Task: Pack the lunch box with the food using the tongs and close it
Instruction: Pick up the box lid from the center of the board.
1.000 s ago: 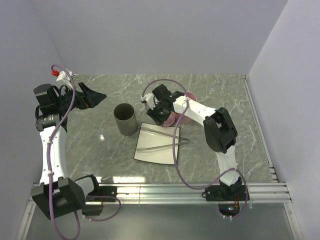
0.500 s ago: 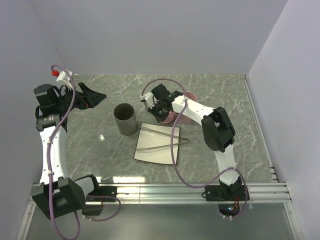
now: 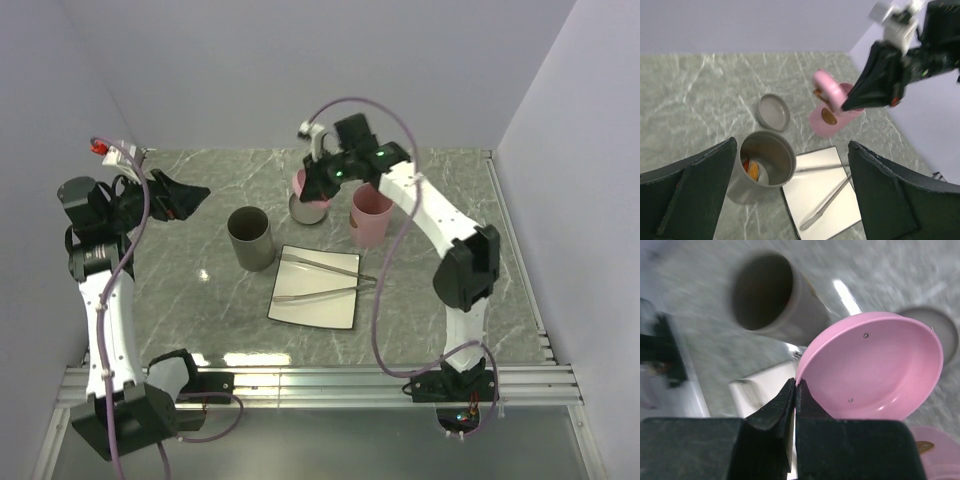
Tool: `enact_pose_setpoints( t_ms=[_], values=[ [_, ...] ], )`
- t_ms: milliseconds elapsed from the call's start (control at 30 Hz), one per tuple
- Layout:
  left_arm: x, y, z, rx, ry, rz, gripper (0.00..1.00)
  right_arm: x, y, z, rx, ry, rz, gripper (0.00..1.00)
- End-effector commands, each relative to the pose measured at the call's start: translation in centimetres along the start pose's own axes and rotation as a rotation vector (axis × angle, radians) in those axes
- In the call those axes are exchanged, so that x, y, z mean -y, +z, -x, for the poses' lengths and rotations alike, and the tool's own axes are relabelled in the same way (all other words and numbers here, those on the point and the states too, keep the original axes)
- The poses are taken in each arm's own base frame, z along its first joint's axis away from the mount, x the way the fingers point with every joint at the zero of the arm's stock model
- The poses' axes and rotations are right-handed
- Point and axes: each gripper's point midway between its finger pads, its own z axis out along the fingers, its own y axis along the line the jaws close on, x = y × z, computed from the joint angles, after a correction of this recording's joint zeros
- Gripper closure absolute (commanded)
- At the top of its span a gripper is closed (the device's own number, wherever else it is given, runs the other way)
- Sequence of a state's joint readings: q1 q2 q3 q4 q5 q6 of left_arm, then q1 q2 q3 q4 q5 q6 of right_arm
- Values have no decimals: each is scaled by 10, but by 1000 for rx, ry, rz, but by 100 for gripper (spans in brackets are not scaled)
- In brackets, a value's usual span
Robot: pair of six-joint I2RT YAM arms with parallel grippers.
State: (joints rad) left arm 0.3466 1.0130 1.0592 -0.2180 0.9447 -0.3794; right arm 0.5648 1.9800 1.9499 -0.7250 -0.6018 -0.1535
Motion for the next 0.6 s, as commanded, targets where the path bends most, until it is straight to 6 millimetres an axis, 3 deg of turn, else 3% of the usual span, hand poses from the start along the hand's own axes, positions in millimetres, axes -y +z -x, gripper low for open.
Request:
enact_pose_setpoints(
  t_ms=[0, 67, 100, 133, 200, 233, 267, 300, 333, 367, 567],
  values=[
    [27, -10, 24, 114, 148, -61, 1, -57, -83, 71, 241, 4, 224, 100],
    [41, -14, 26, 142, 218, -123, 3, -79, -108, 86, 302, 48, 353, 100],
    [48, -16, 28, 160, 246, -152, 4, -76, -119, 90, 325, 64, 371, 100],
    [60, -21, 29, 191, 287, -201, 4, -85, -129, 88, 324, 127, 420, 100],
    [70, -23, 29, 221, 324, -240, 4, -100, -150, 97, 367, 93, 535, 100],
    [80, -27, 35, 249, 367, -270, 4, -104, -160, 91, 346, 210, 581, 100],
    [86, -27, 34, 252, 381, -292, 4, -113, -176, 104, 422, 88, 628, 100],
    [89, -27, 34, 253, 390, -307, 4, -120, -186, 107, 449, 82, 658, 100],
    [95, -27, 34, 255, 390, -328, 4, -123, -191, 100, 407, 275, 718, 100],
    [104, -26, 35, 266, 405, -363, 4, -136, -208, 107, 504, 126, 747, 100],
    [153, -17, 52, 361, 180, -502, 4, -143, -232, 112, 634, 227, 805, 100]
  ],
)
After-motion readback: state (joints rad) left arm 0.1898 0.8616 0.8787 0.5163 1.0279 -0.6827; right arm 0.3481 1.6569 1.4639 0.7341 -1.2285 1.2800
